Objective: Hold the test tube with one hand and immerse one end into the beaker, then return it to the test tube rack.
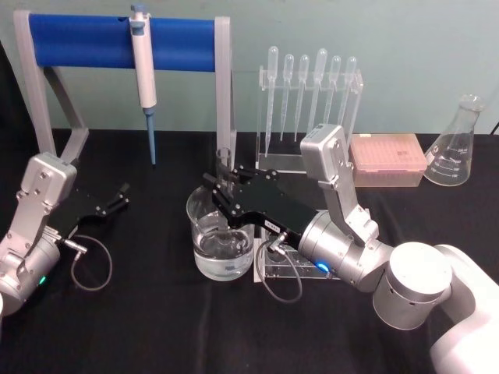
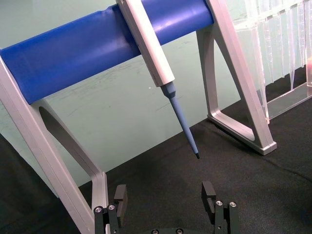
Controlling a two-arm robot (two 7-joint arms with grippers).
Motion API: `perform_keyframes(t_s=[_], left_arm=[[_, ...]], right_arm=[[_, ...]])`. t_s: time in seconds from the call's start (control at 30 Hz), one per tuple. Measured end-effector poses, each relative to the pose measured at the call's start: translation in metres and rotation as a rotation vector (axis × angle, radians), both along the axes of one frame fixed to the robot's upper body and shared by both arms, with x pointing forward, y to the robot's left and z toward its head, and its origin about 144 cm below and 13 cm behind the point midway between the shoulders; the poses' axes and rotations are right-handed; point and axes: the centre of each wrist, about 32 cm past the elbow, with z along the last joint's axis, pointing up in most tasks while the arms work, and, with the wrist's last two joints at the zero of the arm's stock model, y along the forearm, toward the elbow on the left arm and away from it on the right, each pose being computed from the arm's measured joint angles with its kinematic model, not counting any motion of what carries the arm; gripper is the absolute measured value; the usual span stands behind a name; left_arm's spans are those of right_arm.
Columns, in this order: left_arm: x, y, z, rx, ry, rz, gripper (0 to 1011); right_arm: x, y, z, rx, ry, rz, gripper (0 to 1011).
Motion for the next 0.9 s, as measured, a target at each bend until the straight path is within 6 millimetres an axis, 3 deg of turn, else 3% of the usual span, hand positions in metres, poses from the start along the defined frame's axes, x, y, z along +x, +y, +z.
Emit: perform_keyframes(t_s=[0.9], left_arm=[[0.0000, 0.0000, 0.0000, 0.000, 0.000, 0.000, 1000]], right_arm=[[0.0000, 0.0000, 0.0000, 0.000, 0.000, 0.000, 224]])
